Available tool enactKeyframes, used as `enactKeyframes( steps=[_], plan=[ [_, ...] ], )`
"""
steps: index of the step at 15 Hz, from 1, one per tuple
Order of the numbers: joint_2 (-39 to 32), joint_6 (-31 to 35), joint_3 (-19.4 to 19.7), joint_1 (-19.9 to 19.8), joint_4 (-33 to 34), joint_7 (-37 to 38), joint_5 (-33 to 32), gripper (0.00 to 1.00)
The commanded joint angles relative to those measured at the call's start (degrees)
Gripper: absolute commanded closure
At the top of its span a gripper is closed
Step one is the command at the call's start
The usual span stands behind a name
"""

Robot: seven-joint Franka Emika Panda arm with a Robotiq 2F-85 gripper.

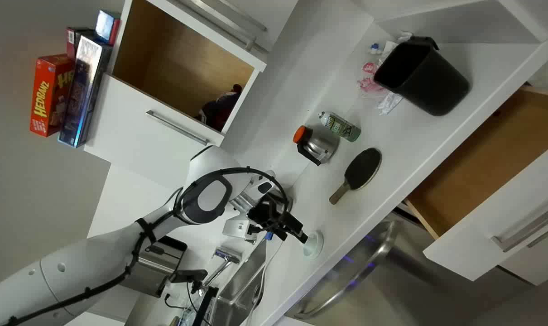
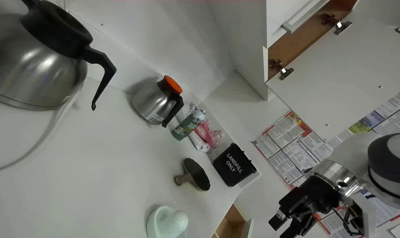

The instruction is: Close the open drawer

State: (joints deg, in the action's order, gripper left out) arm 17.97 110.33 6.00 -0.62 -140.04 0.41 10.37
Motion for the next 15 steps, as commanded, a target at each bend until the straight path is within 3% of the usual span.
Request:
enactKeyframes(
  steps=[1, 5, 8, 15],
  plan=[
    [-0.05, -0.12, -0.83, -0.89, 0.08, -0.22, 0.23, 0.0],
    [-0.29, 0.13, -0.57, -1.19, 0.49, 0.17, 0.39, 0.0],
    [-1.0, 0.48, 1.89, -3.17, 1.67, -0.28, 2.74, 0.0],
    [-8.01, 0.0, 13.11, -11.19, 5.95, -3.38, 13.65, 0.0]
  ],
)
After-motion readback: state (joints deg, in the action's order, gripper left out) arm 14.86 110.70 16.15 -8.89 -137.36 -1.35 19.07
